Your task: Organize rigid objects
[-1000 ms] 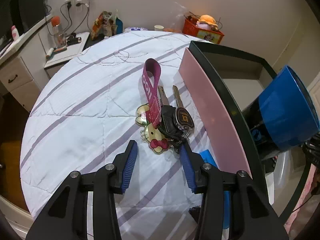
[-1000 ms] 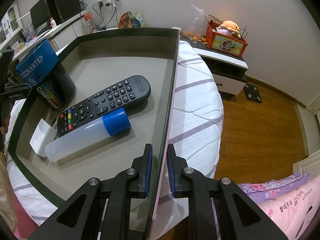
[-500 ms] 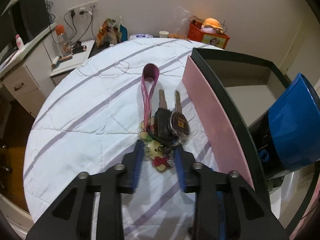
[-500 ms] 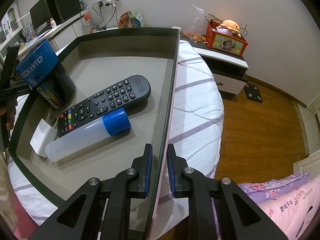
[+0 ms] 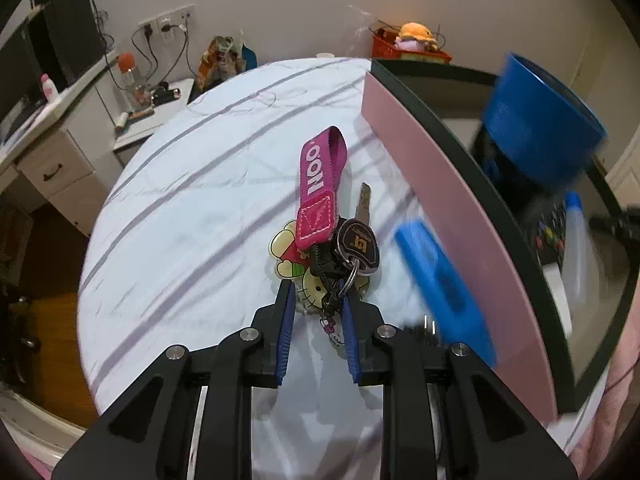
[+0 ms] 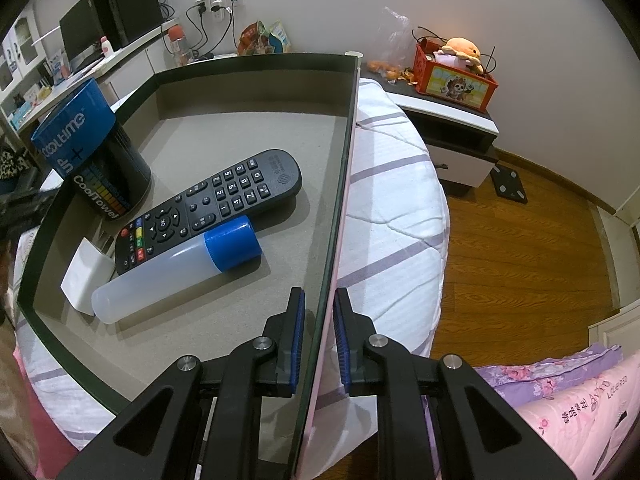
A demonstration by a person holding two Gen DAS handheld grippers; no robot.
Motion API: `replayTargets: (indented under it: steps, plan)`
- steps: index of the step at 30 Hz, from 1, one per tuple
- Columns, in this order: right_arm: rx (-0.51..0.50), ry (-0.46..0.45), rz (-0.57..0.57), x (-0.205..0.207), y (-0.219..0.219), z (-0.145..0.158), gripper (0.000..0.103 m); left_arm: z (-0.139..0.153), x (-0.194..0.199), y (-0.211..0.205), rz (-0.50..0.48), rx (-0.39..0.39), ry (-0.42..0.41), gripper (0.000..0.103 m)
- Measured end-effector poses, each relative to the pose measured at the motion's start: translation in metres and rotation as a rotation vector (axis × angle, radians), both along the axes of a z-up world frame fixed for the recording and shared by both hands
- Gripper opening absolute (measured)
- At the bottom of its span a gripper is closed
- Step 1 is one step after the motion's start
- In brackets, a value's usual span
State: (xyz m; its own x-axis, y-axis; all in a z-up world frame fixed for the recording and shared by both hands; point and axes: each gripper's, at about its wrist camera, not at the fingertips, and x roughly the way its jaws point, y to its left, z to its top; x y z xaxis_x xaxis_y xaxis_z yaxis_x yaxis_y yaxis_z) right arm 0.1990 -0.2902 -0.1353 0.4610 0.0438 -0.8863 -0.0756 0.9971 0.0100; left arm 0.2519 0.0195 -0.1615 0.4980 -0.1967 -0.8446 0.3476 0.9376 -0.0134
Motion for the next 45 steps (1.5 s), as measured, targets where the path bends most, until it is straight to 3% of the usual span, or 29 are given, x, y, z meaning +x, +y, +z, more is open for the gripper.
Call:
replayTargets:
  steps: [7,13,16,18,20,25,28,29,33,37,43,45]
  plan:
    - [0.017,0.022,-0.009,0.006,-0.005,-0.005,0.016,0.002,-0.036,0.015,0.001,0.044,-0.015,0.022]
    - [0.018,0.030,-0.012,0.010,-0.008,-0.005,0.016,0.000,-0.038,0.021,0.000,0.023,-0.014,0.027]
    - [0.022,0.032,-0.014,0.011,-0.009,-0.004,0.016,-0.002,-0.033,0.019,0.010,0.032,-0.025,0.045]
    - [0.023,0.034,-0.015,0.011,-0.009,-0.004,0.016,-0.004,-0.029,0.019,0.022,0.040,-0.030,0.065]
    - [0.021,0.034,-0.014,0.012,-0.010,-0.004,0.016,-0.006,-0.025,0.023,0.038,0.030,-0.028,0.075]
    - [0.019,0.033,-0.015,0.011,-0.010,-0.004,0.016,-0.007,-0.024,0.027,0.033,0.015,-0.037,0.077]
    - [0.015,0.032,-0.014,0.010,-0.009,-0.004,0.016,-0.011,-0.022,0.021,0.014,-0.005,-0.041,0.072]
    - [0.018,0.032,-0.015,0.010,-0.009,-0.004,0.016,-0.011,-0.023,0.018,-0.001,-0.025,-0.044,0.058]
    - [0.021,0.031,-0.016,0.010,-0.009,-0.004,0.016,-0.007,-0.023,0.014,0.014,-0.027,-0.085,0.039]
    - [0.022,0.031,-0.016,0.009,-0.010,-0.004,0.016,-0.005,-0.022,0.027,0.052,-0.117,-0.080,0.034]
    - [0.021,0.031,-0.015,0.009,-0.009,-0.004,0.016,0.000,-0.034,0.039,0.093,-0.175,-0.105,0.031]
    - [0.024,0.031,-0.017,0.009,-0.009,-0.004,0.016,0.006,-0.039,0.044,0.110,-0.202,-0.128,0.017]
